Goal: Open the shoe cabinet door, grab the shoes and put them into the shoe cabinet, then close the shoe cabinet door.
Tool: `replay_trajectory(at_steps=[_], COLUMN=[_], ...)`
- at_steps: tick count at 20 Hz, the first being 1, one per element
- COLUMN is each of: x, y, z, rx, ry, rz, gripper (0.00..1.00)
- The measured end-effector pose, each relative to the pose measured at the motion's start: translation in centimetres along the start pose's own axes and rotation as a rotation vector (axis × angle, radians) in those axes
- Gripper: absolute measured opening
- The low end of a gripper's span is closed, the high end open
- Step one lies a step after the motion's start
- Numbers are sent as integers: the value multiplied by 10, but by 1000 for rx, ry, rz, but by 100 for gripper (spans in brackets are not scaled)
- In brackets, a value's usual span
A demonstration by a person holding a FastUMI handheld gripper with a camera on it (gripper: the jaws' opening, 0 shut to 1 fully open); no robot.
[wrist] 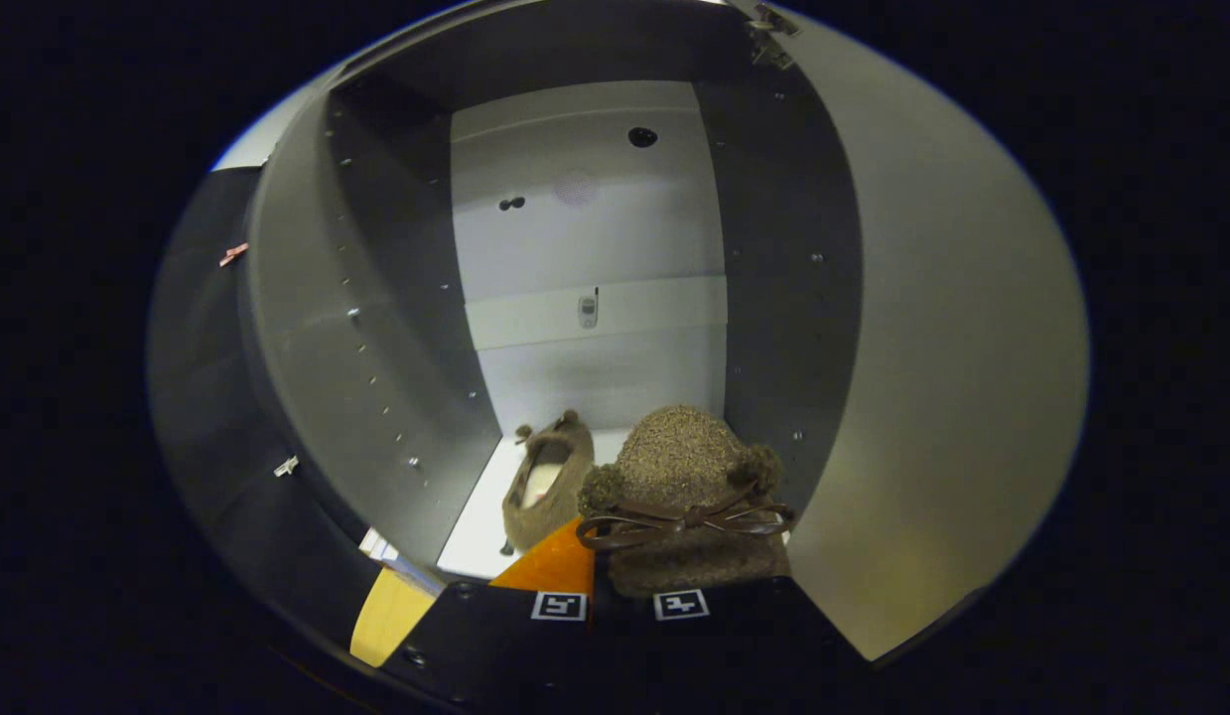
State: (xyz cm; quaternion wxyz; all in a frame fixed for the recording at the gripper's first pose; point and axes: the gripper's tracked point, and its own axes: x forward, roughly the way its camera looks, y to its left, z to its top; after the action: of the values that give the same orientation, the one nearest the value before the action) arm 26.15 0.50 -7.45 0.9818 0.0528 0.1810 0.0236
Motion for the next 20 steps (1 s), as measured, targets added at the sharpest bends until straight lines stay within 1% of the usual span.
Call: replay_trajectory(at_steps=[2, 4, 8, 10, 13, 15, 18, 20], x=[33, 71, 131, 155, 180, 192, 204, 208], y=[-2, -5, -12, -12, -11, -9, -15, -17], z=[11, 10, -15, -28, -39, -43, -60, -57], rx=[-6, -29, -61, -77, -100, -84, -77, -67], ry=[6, 21, 79, 115, 144, 159, 213, 212], rz=[-6, -17, -41, -34, -29, -33, -61, -72], gripper=[10, 10, 10, 10, 10, 10, 10, 11])
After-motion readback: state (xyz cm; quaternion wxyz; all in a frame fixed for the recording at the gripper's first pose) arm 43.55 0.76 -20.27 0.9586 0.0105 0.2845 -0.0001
